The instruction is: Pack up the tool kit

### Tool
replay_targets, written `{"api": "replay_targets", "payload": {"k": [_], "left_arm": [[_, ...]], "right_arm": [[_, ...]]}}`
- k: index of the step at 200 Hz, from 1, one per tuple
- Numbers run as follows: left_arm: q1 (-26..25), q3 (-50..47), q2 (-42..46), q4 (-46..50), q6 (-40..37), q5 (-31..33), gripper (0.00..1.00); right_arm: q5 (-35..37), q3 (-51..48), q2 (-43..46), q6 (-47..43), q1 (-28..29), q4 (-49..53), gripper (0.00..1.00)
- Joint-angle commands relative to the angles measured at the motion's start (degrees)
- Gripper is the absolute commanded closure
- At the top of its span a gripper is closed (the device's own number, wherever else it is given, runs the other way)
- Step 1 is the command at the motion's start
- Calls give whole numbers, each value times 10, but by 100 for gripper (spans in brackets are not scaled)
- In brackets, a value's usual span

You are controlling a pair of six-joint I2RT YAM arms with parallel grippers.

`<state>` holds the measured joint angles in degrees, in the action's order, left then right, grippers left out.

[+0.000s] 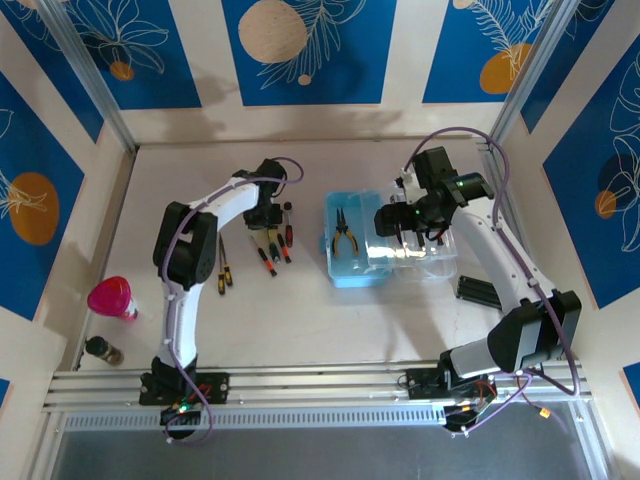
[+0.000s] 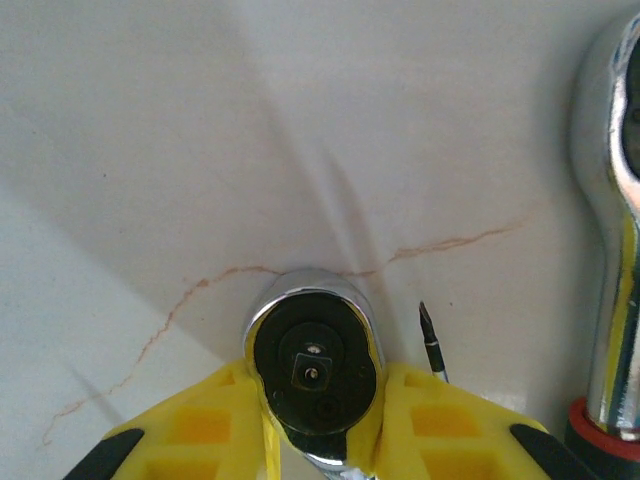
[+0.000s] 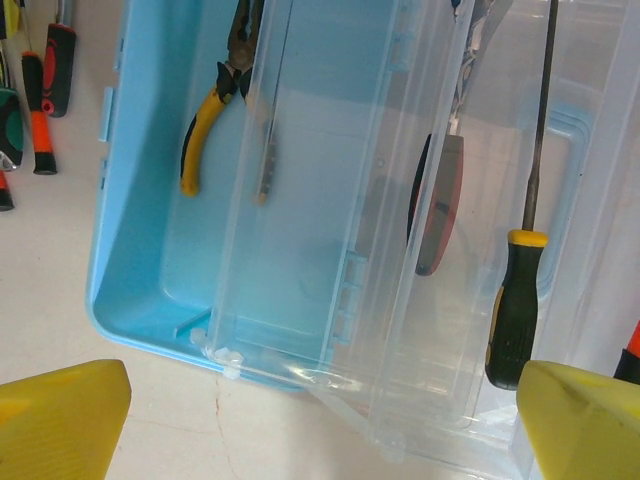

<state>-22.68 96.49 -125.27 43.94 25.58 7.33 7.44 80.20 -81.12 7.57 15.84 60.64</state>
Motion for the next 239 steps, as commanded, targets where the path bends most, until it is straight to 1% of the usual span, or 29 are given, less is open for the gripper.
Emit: {"api": "replay_targets", "payload": {"k": [1,76,113,129,142,161,172,199,239], "left_arm": [[8,-24,19,5,-19,-9,100],[8,-42,104,38,-44,-24,100],[8,-37,139,52,-47,-59,100],[7,-36,159,50,-43,-100,100],[8,-38,177,39,-33,-152,100],[6,-44,201,-7,-2,-283,100],[-1,-45,212,-31,19,-331,100],[-21,-35,237,-50,43,-363,100],[-42,-38,263,-81,71,-391,100]], "right_arm": [[-12,-8,20,8,0,12,1],[-15,-2,23,13,13,11,1],[-17,7,17,16,23,11,1],[-26,12,13,20,32,7,1],[-38,15,10,26,44,-2,1],[-67,14,-1,42,70,-30,1],[-82,13,-9,53,87,-51,1],[-110,14,-32,87,126,-102,1],[-163,15,-53,143,161,-189,1]]}}
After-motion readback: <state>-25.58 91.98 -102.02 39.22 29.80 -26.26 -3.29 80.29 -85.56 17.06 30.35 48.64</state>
